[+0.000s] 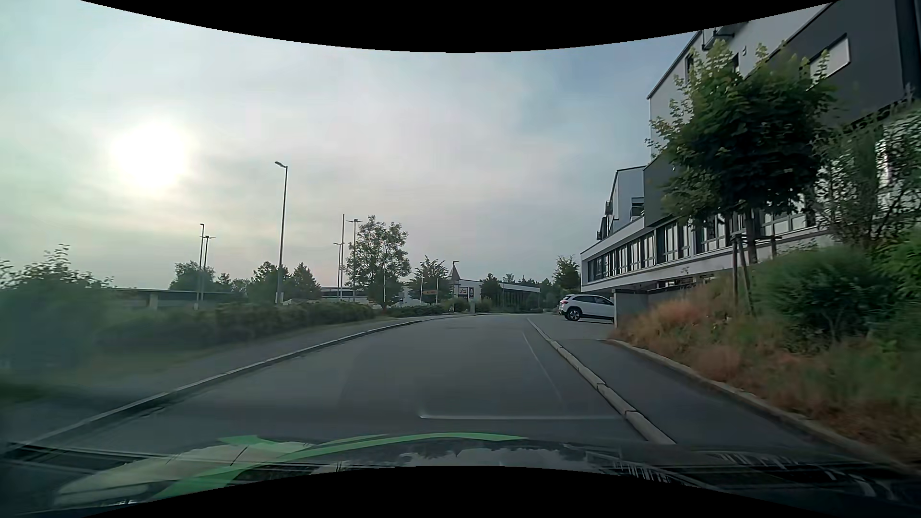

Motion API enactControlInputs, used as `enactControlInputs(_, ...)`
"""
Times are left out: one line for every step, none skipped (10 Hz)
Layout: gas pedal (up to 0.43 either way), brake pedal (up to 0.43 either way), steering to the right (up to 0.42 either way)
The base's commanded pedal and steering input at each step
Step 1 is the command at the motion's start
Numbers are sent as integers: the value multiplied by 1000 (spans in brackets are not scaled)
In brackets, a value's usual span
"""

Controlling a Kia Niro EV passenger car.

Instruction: Follow the waypoints while adhering to traffic rules and regulations

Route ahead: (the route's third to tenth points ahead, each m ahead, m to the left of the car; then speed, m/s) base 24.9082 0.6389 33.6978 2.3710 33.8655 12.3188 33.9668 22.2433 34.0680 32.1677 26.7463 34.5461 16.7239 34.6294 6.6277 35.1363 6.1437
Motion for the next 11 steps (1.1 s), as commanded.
enactControlInputs(157, 0, 8)
enactControlInputs(157, 0, 11)
enactControlInputs(157, 0, 12)
enactControlInputs(150, 0, 14)
enactControlInputs(150, 0, 19)
enactControlInputs(138, 0, 23)
enactControlInputs(130, 0, 24)
enactControlInputs(118, 0, 24)
enactControlInputs(118, 0, 24)
enactControlInputs(118, 0, 24)
enactControlInputs(118, 0, 24)
